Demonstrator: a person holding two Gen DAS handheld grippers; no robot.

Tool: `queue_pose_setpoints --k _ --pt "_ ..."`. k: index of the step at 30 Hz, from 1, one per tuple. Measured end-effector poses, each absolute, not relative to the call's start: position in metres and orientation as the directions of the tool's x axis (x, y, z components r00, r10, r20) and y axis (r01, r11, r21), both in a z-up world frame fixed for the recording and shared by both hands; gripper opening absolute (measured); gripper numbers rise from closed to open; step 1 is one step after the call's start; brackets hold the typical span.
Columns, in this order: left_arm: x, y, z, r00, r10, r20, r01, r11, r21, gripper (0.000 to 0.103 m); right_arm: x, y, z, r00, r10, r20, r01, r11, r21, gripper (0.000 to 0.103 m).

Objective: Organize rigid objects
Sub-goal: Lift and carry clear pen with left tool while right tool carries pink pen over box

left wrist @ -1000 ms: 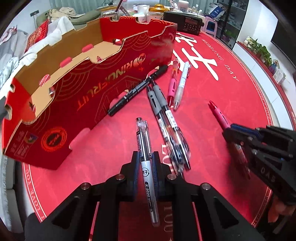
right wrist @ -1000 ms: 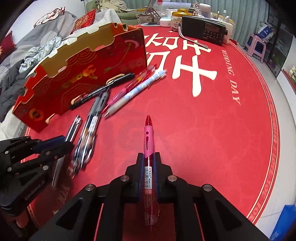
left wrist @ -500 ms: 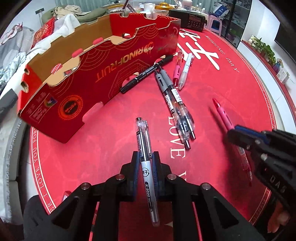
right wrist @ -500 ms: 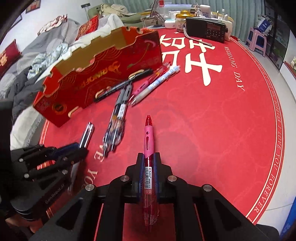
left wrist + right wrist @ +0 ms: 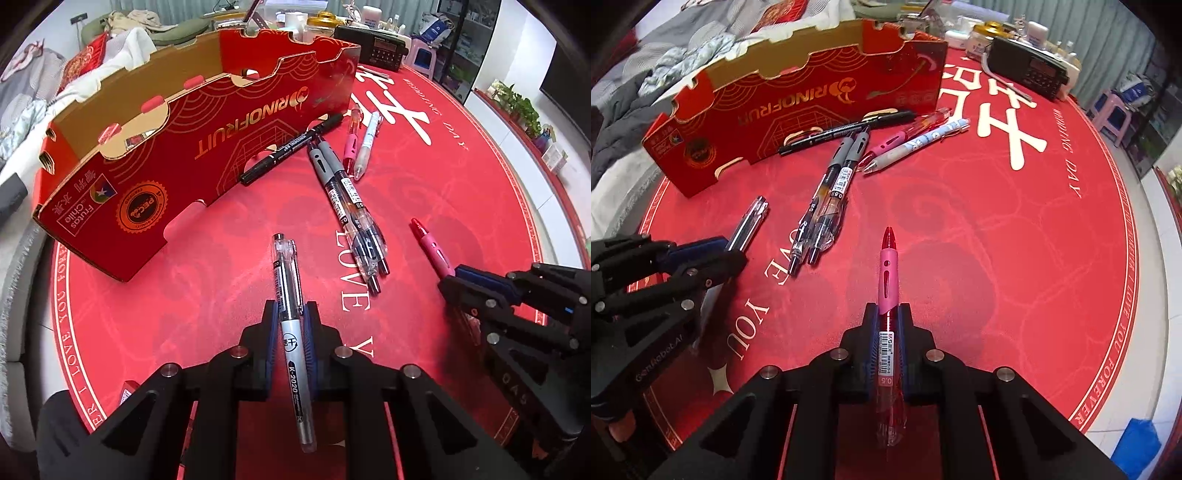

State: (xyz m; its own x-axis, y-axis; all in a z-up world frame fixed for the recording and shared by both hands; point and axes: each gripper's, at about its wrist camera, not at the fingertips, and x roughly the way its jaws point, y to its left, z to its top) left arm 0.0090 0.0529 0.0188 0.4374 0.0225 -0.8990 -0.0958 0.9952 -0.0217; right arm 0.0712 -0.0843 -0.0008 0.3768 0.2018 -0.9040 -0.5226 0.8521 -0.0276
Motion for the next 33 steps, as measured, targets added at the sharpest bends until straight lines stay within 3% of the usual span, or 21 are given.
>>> queue_pose_setpoints --k 33 --pt "-0.004 0.053 0.052 0.491 0.092 -0.866 -0.151 0.988 0.019 0.014 0.049 -0.072 0.054 0.465 0.307 -0.830 -0.517 0.855 0.027 0.011"
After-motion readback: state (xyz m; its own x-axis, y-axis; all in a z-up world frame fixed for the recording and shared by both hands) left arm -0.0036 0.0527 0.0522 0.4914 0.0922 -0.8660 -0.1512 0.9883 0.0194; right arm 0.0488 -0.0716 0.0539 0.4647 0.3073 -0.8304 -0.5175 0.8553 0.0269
